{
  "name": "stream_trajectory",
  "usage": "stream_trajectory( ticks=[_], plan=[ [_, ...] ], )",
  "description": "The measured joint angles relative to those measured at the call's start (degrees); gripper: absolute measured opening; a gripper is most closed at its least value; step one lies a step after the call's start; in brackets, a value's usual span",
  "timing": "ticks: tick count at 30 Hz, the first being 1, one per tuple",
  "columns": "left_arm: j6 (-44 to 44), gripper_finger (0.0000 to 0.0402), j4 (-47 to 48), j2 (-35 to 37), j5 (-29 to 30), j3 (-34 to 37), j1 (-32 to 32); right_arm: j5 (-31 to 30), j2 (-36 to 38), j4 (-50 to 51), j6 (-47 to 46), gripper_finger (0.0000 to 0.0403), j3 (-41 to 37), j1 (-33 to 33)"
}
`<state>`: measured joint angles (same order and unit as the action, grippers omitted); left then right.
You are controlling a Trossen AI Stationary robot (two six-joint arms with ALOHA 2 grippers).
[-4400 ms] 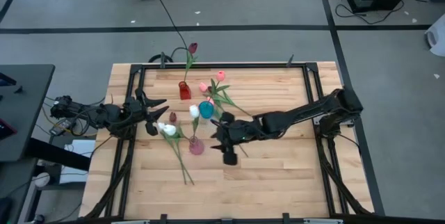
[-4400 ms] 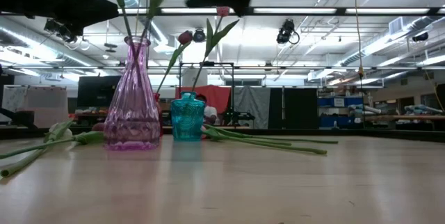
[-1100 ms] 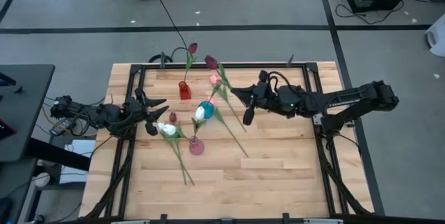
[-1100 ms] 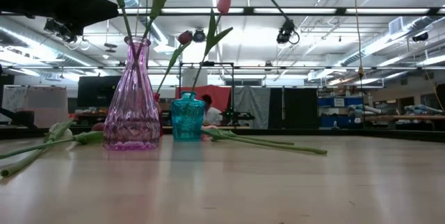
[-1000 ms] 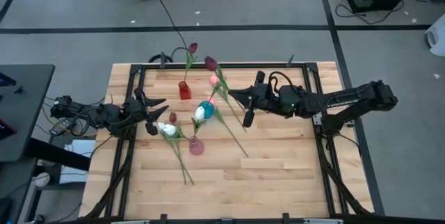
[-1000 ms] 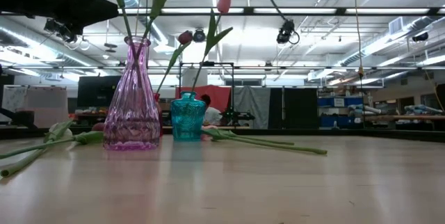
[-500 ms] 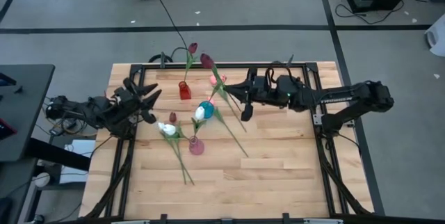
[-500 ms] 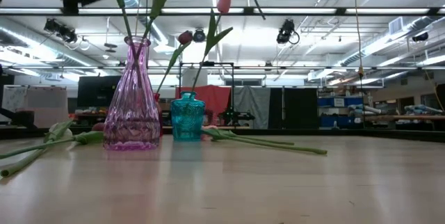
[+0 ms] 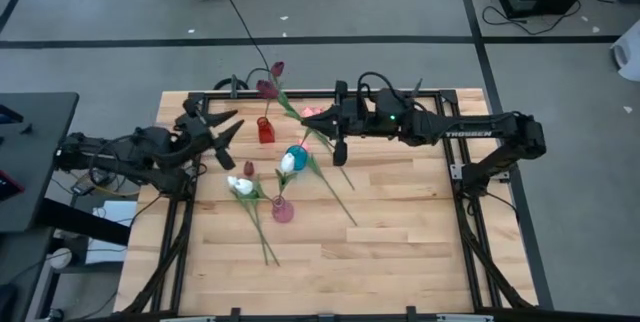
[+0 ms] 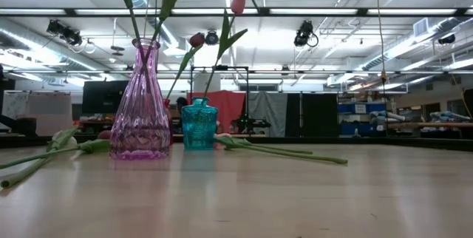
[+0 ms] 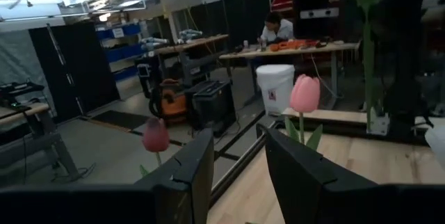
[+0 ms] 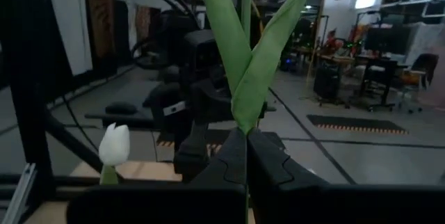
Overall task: Sort flowers into vase by color
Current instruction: Put the top red tulip into the red vase
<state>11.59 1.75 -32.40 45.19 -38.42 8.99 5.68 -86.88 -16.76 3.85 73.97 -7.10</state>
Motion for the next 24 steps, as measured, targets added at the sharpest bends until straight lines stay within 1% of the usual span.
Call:
stream_trajectory(
  ticks=[6,9,12,14,17,22,24],
  plan=[
    [0.3,0.0137,-1.9,-3.8,-0.4,0.3,0.0,0.1,-0.5,0.5,1.6,0.0007,1.1,-0.1],
    [3.0,0.0137,-6.7,-5.4,-0.5,0.1,-0.6,0.0,-0.4,-1.6,2.2,0.0007,1.1,-0.1],
    [4.7,0.0137,-6.4,-7.2,-1.6,-3.1,-2.4,0.0,-0.3,-4.6,2.3,0.0007,1.1,-0.1],
    [4.7,0.0137,-2.9,-8.4,-3.9,-6.5,-4.1,0.2,-0.3,-6.2,2.2,0.0007,1.1,-0.1],
    [3.7,0.0137,1.2,-10.8,-9.1,-12.0,-6.5,0.4,-0.7,-5.8,2.2,0.0007,2.9,-0.1],
    [2.7,0.0137,6.4,-15.3,-19.5,-19.2,-8.9,0.9,-3.3,-1.4,2.3,0.0007,10.1,-0.6],
    [2.7,0.0137,6.9,-17.2,-23.4,-21.2,-9.8,2.5,-5.0,-0.8,2.1,0.0007,13.4,-1.3]
  ],
)
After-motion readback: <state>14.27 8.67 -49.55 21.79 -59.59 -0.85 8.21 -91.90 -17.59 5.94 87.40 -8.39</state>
